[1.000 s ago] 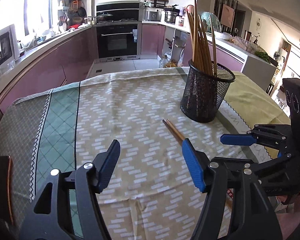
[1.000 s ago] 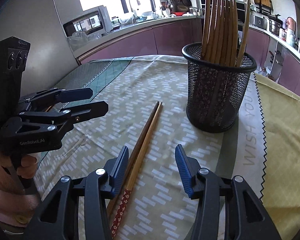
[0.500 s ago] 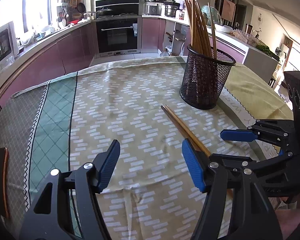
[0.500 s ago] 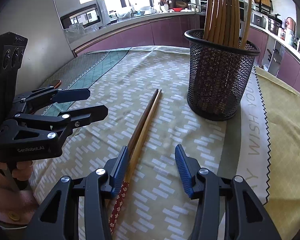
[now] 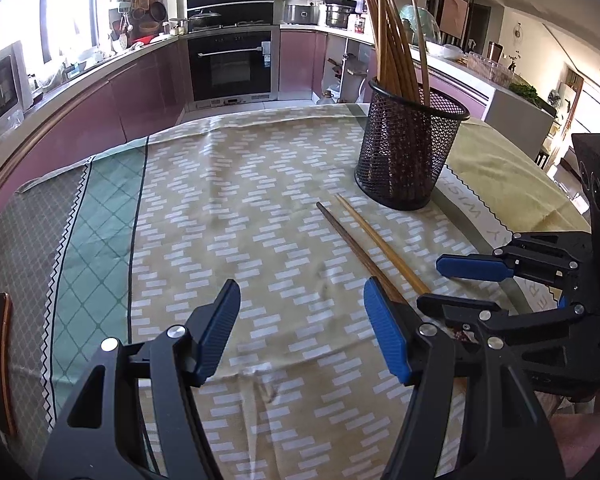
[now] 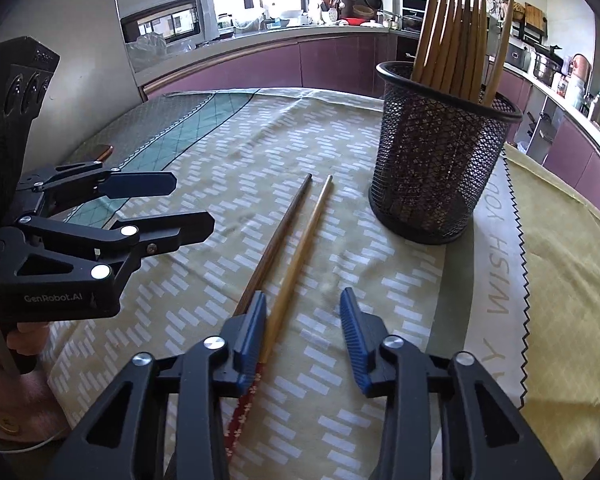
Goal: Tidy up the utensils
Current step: 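Lower the right gripper onto a remaining chopstick and close on it, then lift the held chopstick off the table with the right gripper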
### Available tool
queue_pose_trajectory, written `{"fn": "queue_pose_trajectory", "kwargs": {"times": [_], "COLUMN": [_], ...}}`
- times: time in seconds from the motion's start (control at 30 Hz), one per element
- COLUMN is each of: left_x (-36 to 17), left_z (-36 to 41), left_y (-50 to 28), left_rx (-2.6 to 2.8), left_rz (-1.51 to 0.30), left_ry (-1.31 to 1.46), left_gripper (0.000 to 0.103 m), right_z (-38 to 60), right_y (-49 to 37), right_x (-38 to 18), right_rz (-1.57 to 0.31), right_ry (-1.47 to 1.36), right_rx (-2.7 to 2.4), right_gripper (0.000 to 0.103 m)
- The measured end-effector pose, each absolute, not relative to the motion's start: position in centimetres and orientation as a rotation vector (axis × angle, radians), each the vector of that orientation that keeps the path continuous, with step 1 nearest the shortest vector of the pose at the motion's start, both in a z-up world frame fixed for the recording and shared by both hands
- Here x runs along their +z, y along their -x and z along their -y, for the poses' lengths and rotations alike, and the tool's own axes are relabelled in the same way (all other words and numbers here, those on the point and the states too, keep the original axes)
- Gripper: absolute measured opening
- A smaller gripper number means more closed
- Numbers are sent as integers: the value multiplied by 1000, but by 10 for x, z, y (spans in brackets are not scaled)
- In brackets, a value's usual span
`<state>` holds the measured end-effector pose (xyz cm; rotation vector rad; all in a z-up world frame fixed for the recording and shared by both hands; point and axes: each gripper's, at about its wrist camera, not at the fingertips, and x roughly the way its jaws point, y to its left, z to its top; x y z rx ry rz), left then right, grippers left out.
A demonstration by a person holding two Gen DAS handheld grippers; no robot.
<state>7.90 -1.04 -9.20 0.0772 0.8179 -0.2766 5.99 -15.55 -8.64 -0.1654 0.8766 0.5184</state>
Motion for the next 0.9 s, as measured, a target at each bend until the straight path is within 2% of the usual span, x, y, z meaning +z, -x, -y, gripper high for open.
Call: {"fn": "queue_pose_trajectory", "kwargs": {"times": [0.2,0.3,0.63,0.7,0.9], "left_x": [-95,-97,-112,-112,-110], "left_z": [25,34,60,61,58], "left_y": [-83,-88,-103,-104,-102], "left_rx": [-318,-353,-394,-405,-419], "left_rz": [-832,-848,-910,-912,-916], "left_ry": [-96,-93,-115,-112,-97], "left_gripper": [62,58,35,23,13], "right_z": [169,176,182,179,168], "right_y": [-63,-65,-74,-76,-84], "right_x": [-87,-87,-88,-89,-88], "right_rz": [-900,-910,-915,-913,-898], "right_ry": [119,89,90,104,148], "right_rx": [525,520,497,497,499], "right_gripper": [11,8,8,10,11]}}
